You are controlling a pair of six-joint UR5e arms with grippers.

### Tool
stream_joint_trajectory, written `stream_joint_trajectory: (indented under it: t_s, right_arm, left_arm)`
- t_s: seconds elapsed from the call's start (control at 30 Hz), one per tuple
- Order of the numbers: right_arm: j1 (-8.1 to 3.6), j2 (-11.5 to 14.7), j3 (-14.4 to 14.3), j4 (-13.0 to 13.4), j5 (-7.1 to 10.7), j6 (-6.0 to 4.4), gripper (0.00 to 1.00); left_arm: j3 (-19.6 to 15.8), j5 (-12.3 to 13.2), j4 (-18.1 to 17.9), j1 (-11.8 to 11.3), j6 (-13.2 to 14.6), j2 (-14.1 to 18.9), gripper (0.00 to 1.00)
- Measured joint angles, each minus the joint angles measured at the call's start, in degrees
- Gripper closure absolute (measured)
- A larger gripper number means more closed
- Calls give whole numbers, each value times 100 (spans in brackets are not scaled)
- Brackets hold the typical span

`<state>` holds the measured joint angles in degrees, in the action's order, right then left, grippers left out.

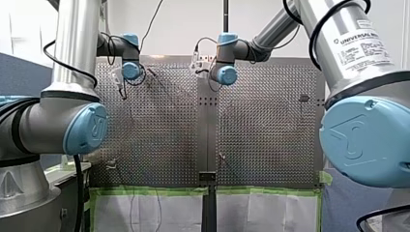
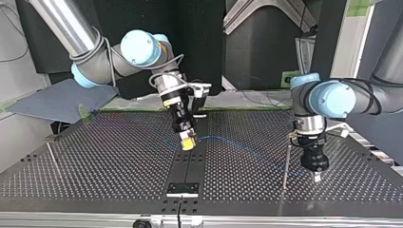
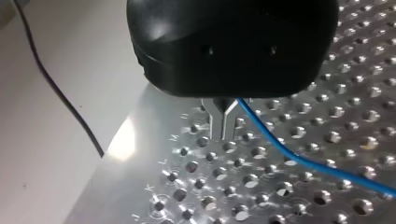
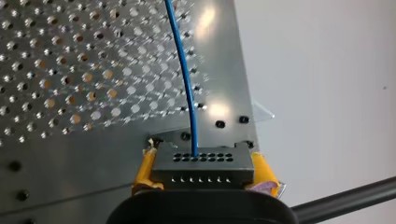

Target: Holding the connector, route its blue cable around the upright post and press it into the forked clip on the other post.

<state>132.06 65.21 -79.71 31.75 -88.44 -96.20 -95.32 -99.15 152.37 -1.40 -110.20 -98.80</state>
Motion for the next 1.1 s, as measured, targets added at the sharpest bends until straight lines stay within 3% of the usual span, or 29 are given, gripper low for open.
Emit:
stream_joint_trajectory:
  t_s: [0.4, 1.1]
  right_arm:
    - [-18, -136, -3, 52, -209, 19, 100]
    - [57, -523, -7, -146, -227, 52, 100]
  left_arm:
    - [-103, -14, 18, 16, -24, -120, 100]
    - [-150, 37, 75, 199, -10, -564, 100]
